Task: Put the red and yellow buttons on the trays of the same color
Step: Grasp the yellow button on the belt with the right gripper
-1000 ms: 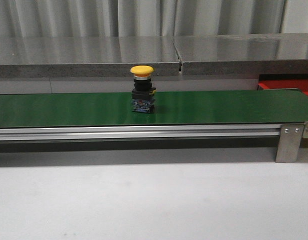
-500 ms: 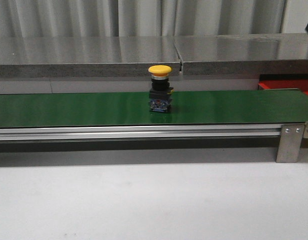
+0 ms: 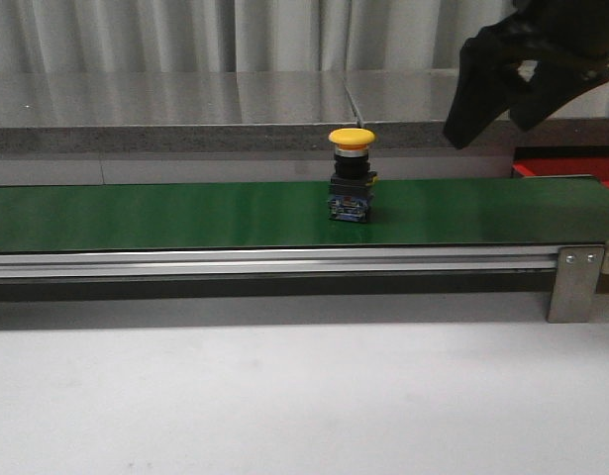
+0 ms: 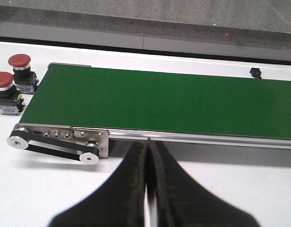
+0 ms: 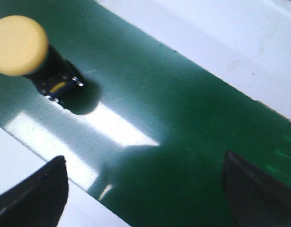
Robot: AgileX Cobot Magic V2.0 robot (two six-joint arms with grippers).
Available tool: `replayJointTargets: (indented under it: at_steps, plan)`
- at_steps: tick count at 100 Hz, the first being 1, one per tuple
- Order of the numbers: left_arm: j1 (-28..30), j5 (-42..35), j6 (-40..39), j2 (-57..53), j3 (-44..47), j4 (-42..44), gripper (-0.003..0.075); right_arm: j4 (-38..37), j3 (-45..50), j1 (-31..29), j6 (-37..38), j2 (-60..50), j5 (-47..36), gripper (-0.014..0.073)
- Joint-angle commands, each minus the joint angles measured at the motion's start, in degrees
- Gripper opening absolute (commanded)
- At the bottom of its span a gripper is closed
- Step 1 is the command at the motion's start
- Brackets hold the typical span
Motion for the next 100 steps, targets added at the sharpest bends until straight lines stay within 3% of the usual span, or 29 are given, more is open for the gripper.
replayJointTargets:
  at_steps: [1,28,68,75,94,100]
  plan:
    - [-0.4,-4.1,0.1,0.5,-1.4,-0.2,-0.0019,1.1,-2.0,1.9,-0.7,-0.9,-2.7,0.0647]
    - [-0.4,-4.1,0.1,0.5,-1.4,-0.2,-0.0019,1.1,-5.1,6.5,-0.7,3.7,-3.6,0.0647]
    - [-0.4,-4.1,0.1,0.5,-1.4,-0.2,-0.0019,1.3,-9.2,7.1,-0.7,6.8,-5.6,0.0624]
    - [-0.4,-4.1,0.1,0.5,-1.4,-0.2,-0.0019,1.2,-9.2,7.1,-0.7,6.8,-4.8,0.0546]
    - [-0.4,-4.1,0.1,0.5,-1.4,-0.2,-0.0019,0.1,-9.2,7.1,-0.7,6.8,-1.0,0.0136]
    - [-0.4,-4.1,0.1,0.5,-1.4,-0.2,-0.0019,-0.2,-9.2,6.9,-0.7,6.6,-0.6,0.0054]
